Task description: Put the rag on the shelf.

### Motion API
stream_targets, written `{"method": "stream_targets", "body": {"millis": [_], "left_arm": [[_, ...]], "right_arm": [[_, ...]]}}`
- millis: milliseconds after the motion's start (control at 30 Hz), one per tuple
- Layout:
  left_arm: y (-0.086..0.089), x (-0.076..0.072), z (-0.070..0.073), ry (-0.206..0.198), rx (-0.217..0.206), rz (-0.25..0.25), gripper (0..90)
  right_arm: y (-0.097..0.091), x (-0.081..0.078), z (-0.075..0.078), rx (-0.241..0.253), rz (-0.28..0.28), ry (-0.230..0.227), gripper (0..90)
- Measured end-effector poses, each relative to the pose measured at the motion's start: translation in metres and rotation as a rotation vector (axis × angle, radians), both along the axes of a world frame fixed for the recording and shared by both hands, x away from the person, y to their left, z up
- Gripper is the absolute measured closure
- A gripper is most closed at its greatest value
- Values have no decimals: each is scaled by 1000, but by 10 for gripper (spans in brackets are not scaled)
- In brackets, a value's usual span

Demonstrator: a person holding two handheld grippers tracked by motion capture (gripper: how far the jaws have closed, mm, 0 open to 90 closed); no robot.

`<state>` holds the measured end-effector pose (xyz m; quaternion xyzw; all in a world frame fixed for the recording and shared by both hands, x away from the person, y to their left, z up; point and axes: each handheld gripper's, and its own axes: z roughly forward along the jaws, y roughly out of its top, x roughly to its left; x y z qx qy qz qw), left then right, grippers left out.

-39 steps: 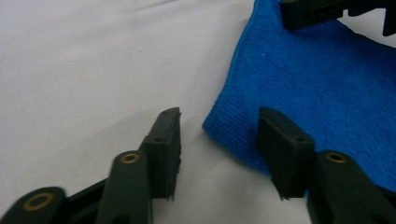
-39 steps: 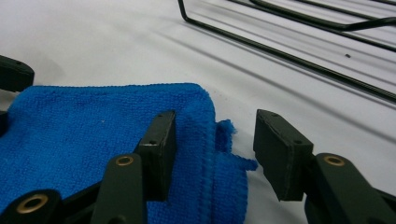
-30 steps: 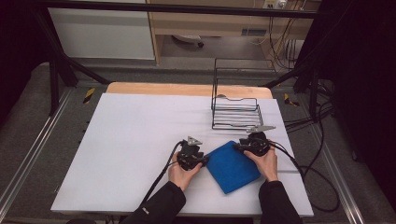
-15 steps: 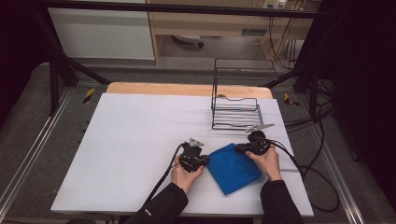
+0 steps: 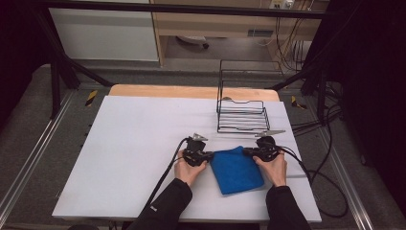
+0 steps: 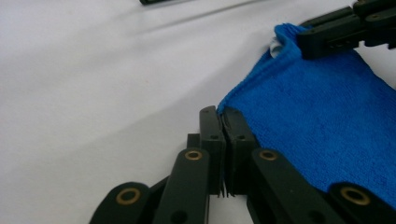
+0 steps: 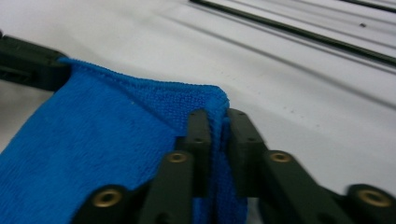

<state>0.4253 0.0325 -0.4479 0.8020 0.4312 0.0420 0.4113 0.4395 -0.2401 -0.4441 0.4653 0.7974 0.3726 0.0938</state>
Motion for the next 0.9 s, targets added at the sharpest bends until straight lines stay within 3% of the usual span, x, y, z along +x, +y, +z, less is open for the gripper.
{"method": "stream_targets", "body": {"millis": [133, 233, 300, 500, 600, 733, 900], "left_arm": [[2, -6, -2, 4, -24, 3, 683], [-1, -7, -6, 18, -27, -5, 631], [-1, -7, -7, 15, -32, 0, 644], [-1, -6, -10, 44, -57, 10, 792], [-2, -6, -9, 45, -57, 4, 847], [1, -7, -6, 32, -80, 0, 866], [5, -14, 9, -50, -128, -18, 868]], "right_arm": [[-9, 0, -2, -1, -21, -11, 633], [-11, -1, -5, -13, -6, 1, 611], [-9, -1, -5, 0, 8, 13, 621], [-6, -1, -5, 32, 34, 61, 813], [-7, 0, -3, 45, 36, 84, 850], [-9, -3, 1, 70, 32, 63, 858], [-15, -11, 15, 118, 20, 3, 859]]}}
